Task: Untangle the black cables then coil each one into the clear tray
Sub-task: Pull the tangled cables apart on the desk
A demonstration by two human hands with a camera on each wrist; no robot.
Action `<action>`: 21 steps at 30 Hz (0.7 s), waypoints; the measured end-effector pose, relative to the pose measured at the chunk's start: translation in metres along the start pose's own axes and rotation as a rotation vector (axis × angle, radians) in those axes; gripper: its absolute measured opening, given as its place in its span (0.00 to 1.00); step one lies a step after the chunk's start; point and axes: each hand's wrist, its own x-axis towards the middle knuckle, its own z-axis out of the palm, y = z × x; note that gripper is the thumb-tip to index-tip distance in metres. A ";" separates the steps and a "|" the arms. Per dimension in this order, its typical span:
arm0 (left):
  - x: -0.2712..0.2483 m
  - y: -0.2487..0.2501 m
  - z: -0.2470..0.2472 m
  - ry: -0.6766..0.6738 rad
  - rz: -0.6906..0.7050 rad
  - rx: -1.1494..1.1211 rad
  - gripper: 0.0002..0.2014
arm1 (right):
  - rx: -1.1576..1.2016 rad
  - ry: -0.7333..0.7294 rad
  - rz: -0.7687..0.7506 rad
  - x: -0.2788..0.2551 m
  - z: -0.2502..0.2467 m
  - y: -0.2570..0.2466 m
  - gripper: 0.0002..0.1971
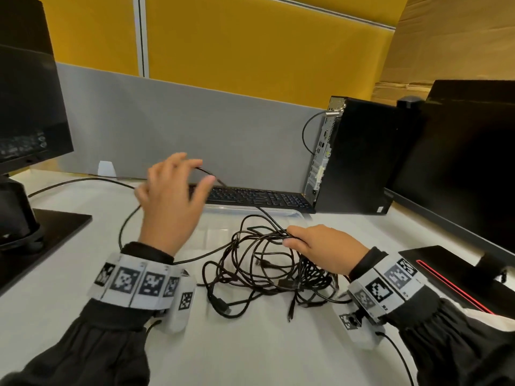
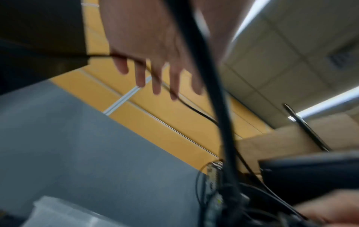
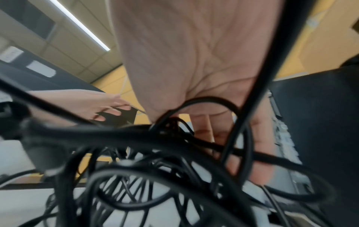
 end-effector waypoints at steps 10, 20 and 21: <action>-0.025 0.034 0.020 -0.399 0.333 0.059 0.08 | -0.262 0.198 -0.091 -0.004 -0.006 -0.026 0.18; -0.021 0.030 0.018 -0.515 0.107 -0.115 0.06 | -0.255 0.240 -0.123 0.000 -0.002 -0.027 0.19; -0.021 0.029 0.019 -0.522 0.078 -0.172 0.06 | -0.242 0.245 -0.123 -0.001 -0.002 -0.027 0.19</action>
